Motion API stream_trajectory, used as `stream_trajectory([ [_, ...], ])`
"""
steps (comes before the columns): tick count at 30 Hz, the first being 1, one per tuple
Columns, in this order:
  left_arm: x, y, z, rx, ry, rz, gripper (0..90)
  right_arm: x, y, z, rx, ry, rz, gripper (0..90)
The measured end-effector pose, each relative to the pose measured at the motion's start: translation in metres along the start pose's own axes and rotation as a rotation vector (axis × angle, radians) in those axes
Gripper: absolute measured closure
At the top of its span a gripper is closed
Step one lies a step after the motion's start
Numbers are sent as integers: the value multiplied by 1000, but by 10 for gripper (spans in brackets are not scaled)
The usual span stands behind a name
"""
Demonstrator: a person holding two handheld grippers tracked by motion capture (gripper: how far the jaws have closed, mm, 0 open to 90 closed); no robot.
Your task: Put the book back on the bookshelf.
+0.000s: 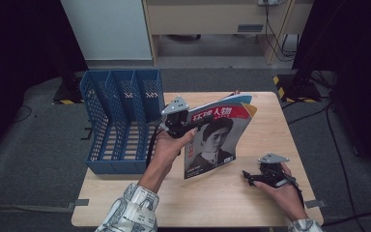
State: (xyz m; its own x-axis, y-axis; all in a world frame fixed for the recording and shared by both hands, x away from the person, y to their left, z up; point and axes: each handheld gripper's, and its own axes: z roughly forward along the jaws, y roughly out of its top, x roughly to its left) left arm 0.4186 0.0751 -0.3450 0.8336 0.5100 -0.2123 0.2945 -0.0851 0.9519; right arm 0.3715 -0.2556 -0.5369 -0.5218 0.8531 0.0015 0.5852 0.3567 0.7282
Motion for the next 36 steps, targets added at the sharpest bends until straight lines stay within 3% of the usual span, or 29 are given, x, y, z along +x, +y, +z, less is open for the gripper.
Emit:
stream_trajectory([
  [11,-6,10,-11,-16,13,-18,865,0,-1,2,12,5,12,75],
  [19,-13,23,-31,-27,42,-29,865,0,-1,2,14,2,12,74],
  [36,-10,33,-63,-55,71,-63,865,0,-1,2,14,0,12,74],
])
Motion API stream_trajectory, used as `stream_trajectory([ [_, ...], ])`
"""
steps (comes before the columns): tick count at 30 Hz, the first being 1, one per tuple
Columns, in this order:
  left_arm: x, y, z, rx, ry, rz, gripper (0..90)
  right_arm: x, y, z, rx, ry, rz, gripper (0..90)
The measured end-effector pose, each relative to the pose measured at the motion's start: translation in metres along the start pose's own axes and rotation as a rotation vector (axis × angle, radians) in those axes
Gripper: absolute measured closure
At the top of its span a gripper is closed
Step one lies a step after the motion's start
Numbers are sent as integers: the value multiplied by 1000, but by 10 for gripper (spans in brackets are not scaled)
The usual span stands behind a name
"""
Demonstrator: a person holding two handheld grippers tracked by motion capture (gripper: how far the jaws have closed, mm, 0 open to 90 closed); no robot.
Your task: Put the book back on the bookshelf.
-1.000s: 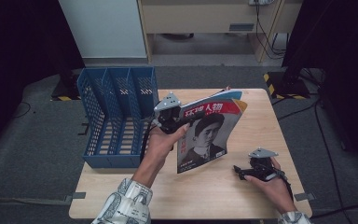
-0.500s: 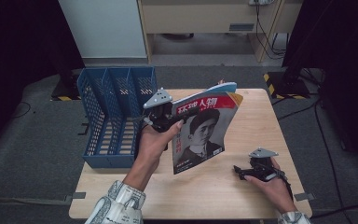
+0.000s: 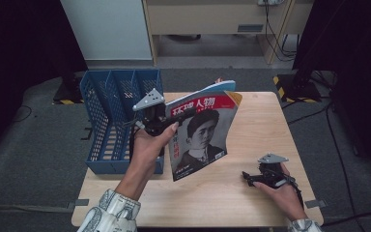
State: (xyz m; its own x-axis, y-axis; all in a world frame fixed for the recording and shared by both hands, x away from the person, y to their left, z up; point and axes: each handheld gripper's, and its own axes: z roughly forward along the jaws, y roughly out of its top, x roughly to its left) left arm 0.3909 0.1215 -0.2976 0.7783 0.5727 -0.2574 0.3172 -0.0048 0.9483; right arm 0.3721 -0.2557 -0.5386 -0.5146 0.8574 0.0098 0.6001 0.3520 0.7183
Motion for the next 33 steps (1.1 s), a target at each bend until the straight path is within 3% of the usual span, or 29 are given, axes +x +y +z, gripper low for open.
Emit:
stream_trajectory([
  [13,9,5,-20,-22,33,-22,865,0,0,0,-2,-3,2,74],
  [33,12,9,-47,-58,56,-31,865,0,-1,0,-3,-6,2,74],
])
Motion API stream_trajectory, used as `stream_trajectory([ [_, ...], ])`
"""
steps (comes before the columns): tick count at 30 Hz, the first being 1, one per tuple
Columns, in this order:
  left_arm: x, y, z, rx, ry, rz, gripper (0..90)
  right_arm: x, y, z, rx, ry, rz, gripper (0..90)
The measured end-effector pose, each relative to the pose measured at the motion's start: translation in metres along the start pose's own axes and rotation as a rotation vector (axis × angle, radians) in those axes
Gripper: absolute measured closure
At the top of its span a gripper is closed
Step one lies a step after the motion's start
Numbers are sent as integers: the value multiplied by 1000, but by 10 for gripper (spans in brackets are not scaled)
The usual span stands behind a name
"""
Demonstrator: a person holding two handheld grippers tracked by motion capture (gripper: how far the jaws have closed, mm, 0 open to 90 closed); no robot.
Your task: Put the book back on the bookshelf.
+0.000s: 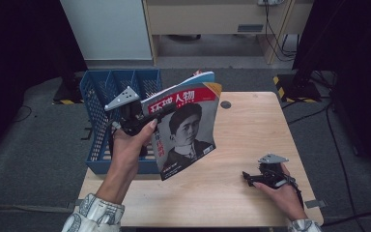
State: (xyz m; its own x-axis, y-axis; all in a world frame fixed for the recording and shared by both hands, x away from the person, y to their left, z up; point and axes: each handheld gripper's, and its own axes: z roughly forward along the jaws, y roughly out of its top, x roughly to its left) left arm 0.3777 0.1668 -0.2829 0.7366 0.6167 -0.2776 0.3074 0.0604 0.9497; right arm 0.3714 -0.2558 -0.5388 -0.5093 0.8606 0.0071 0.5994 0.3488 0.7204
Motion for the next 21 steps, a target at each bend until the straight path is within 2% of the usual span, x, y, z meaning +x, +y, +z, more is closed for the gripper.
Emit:
stream_trajectory([
  [12,3,0,-17,-26,22,-17,864,0,0,0,-1,-1,-1,74],
  [21,11,0,-27,-31,44,-34,865,0,0,0,0,0,0,74],
])
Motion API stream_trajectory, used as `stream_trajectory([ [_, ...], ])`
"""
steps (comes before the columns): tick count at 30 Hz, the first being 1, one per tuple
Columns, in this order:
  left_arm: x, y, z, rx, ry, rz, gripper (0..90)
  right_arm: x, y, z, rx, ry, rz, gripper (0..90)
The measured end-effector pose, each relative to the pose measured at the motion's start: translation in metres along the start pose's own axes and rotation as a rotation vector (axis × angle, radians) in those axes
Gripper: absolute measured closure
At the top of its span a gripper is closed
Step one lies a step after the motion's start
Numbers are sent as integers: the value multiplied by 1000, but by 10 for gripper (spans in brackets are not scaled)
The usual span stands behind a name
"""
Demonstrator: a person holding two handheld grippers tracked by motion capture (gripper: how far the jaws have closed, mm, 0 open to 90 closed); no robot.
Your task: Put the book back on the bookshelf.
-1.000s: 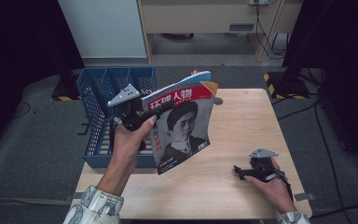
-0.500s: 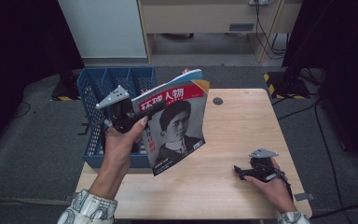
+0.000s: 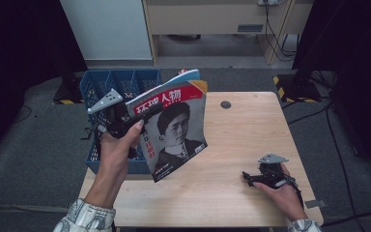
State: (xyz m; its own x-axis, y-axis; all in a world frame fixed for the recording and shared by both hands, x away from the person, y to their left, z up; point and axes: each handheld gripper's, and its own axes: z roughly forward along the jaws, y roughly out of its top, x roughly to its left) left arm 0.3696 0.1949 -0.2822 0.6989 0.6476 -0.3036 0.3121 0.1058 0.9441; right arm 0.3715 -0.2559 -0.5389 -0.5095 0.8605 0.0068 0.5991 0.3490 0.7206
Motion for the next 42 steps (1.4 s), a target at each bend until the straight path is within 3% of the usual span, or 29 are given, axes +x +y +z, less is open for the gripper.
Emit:
stream_trajectory([
  [21,18,0,-38,-42,52,-20,864,0,0,0,0,0,-1,74],
  [42,29,7,-57,-72,90,-34,865,0,0,0,0,0,0,74],
])
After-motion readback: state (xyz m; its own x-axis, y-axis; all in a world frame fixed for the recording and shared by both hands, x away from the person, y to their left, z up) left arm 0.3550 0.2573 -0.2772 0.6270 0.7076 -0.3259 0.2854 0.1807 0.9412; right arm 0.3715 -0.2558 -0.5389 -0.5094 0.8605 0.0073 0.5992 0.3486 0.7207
